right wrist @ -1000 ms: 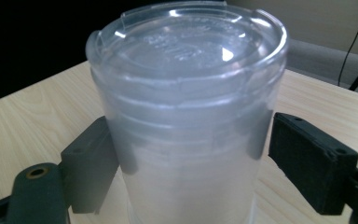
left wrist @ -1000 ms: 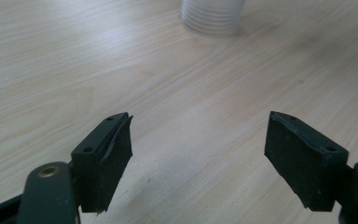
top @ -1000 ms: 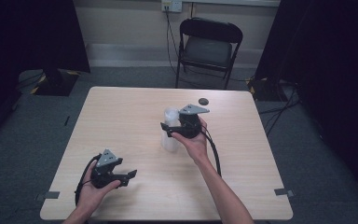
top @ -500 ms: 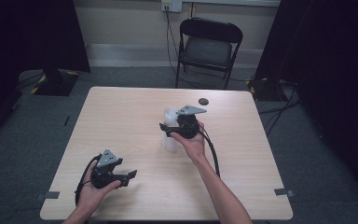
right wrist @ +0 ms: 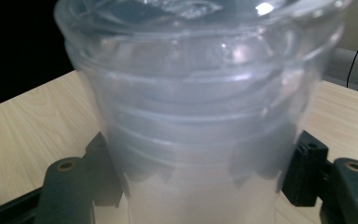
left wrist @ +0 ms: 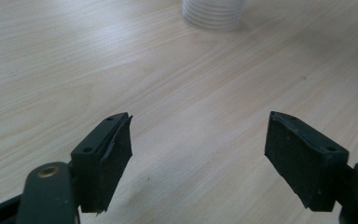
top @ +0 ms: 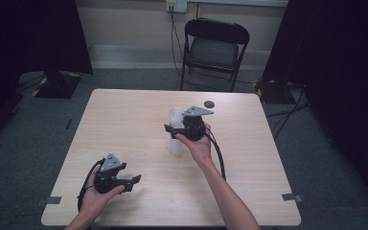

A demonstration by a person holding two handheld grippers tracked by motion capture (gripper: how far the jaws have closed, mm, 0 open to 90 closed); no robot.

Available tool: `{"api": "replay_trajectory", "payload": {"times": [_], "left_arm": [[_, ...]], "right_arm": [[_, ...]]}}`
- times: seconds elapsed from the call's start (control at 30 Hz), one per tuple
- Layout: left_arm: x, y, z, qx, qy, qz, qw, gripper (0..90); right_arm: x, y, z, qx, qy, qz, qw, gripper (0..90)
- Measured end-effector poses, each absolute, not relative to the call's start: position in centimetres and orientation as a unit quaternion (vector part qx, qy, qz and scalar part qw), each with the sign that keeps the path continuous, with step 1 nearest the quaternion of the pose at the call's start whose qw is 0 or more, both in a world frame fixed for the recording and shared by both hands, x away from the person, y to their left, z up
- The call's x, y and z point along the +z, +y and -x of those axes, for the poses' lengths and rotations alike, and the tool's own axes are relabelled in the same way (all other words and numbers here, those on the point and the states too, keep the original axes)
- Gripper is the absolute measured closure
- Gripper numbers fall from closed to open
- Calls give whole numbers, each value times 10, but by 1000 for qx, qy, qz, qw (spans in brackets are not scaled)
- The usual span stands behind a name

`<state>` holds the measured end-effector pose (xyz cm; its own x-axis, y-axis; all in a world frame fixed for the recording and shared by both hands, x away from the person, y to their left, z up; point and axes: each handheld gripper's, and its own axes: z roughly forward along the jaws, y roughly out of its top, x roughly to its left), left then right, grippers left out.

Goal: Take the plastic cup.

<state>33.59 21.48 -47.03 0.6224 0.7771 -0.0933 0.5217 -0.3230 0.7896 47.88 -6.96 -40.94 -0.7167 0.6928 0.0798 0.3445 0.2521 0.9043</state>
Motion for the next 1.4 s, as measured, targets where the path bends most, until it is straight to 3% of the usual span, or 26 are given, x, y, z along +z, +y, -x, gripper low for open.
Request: {"api": "replay_trajectory", "payload": {"times": [1.4], "left_arm": [[-471,214,-336,153,406,-801,413,227]], "right_arm": [[-358,-76,-477,556,744,-325,180,323]]}}
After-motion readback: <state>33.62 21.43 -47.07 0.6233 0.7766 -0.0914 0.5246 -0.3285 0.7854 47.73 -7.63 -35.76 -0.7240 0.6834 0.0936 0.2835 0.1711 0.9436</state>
